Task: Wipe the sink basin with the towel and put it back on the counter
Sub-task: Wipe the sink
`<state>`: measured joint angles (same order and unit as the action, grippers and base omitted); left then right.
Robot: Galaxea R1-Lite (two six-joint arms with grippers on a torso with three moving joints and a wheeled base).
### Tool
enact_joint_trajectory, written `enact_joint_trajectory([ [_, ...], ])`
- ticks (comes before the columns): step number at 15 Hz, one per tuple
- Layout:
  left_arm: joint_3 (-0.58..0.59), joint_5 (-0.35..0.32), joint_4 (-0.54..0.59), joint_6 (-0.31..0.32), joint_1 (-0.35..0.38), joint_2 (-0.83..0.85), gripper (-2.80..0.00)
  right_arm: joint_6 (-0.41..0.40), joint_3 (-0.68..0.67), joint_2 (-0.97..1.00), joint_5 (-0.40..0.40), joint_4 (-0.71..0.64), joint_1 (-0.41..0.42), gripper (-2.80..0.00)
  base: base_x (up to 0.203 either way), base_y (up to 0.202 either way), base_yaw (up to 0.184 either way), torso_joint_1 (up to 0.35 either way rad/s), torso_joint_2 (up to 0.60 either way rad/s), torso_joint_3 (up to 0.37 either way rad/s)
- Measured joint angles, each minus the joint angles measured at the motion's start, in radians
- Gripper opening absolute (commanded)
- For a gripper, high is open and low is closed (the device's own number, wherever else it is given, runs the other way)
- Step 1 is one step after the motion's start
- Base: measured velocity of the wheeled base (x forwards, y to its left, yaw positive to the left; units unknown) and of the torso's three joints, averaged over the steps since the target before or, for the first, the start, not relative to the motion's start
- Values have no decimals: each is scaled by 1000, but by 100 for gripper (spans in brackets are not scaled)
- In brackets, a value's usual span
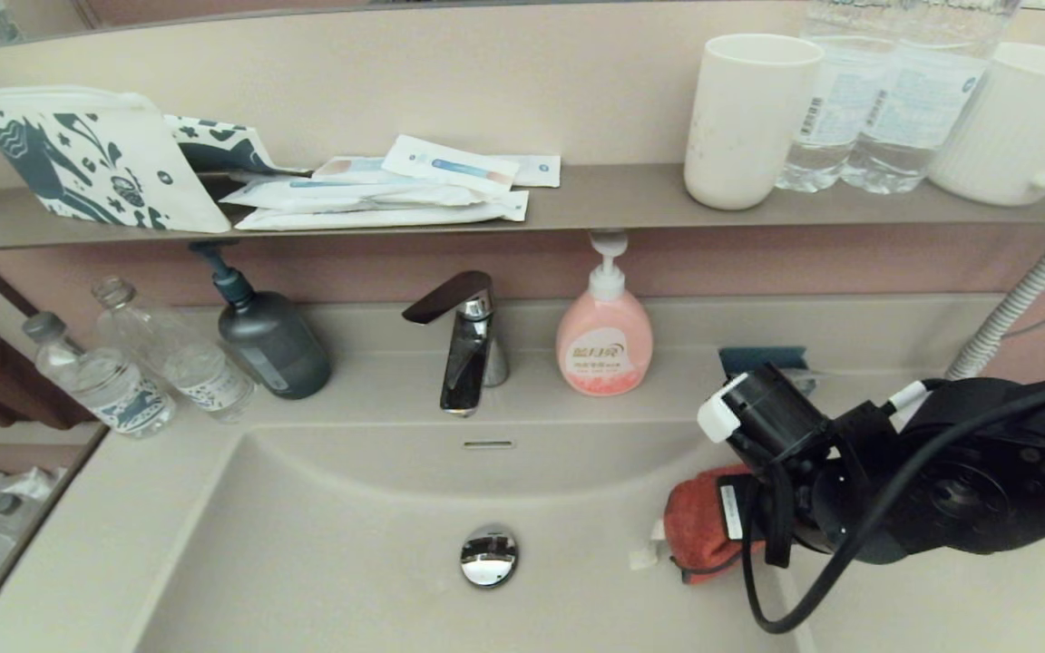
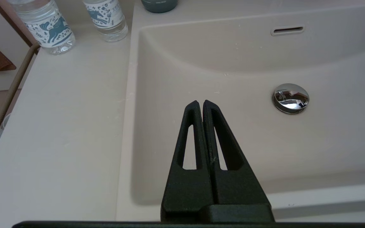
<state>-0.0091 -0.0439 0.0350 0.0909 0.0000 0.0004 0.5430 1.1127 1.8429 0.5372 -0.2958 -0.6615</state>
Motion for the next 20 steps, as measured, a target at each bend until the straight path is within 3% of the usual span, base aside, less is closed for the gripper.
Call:
enact_joint_trajectory([
  [13,0,1,0,-1,0,0,-280,6,300,224,0,36,-9,-280,0,0,0,0,0,0],
  [20,0,1,0,0,0,0,-280,7,371,315,0,152,-124,-280,0,0,0,0,0,0],
])
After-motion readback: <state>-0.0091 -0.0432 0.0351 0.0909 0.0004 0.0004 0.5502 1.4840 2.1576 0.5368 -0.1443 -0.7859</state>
